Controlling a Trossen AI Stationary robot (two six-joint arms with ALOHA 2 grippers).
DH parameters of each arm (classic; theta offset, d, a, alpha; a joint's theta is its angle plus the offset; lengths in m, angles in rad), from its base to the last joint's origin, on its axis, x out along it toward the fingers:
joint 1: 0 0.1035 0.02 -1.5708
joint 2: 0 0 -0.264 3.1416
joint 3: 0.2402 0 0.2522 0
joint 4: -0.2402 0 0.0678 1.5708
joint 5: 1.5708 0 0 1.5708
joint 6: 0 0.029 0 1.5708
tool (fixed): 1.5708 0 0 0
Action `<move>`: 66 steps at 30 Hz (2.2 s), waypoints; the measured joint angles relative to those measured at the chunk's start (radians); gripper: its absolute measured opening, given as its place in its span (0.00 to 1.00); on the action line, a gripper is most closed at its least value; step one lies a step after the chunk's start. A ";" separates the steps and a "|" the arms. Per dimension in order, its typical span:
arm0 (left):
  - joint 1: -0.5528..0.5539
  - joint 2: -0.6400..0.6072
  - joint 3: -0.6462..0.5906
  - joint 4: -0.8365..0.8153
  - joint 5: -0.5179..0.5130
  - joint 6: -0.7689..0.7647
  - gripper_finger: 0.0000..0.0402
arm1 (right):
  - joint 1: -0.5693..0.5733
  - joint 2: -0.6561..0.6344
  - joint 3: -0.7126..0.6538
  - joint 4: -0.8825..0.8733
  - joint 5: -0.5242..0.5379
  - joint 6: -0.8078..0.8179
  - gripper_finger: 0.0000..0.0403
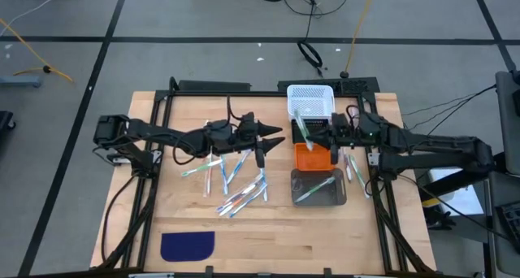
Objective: Pick & Place Toothbrushes
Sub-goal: Put the green toothbrush into the gray bin
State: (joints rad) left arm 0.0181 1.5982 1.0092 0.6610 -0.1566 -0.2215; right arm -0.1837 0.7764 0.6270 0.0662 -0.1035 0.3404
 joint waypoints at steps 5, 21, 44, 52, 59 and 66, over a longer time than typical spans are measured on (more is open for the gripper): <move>0.000 0.034 0.005 0.078 0.002 -0.023 0.42 | 0.044 0.038 0.000 0.066 0.003 -0.016 0.00; 0.000 0.120 0.011 0.271 0.018 -0.023 0.42 | 0.068 0.108 0.000 0.117 0.006 -0.021 0.00; 0.003 0.330 0.197 0.261 0.088 -0.040 0.42 | 0.068 0.156 0.000 0.140 -0.003 -0.021 0.00; 0.007 0.335 0.226 0.203 0.108 0.002 0.20 | 0.069 0.153 0.000 0.114 -0.010 -0.040 0.00; 0.015 0.334 0.226 0.201 0.152 0.005 0.02 | 0.069 0.149 0.000 0.115 -0.021 -0.043 0.00; 0.016 0.334 0.225 0.196 0.162 0.003 0.00 | 0.069 0.149 0.000 0.112 -0.029 -0.046 0.00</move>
State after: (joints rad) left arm 0.0341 1.9324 1.2346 0.8568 0.0057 -0.2180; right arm -0.1146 0.9257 0.6273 0.1782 -0.1328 0.2946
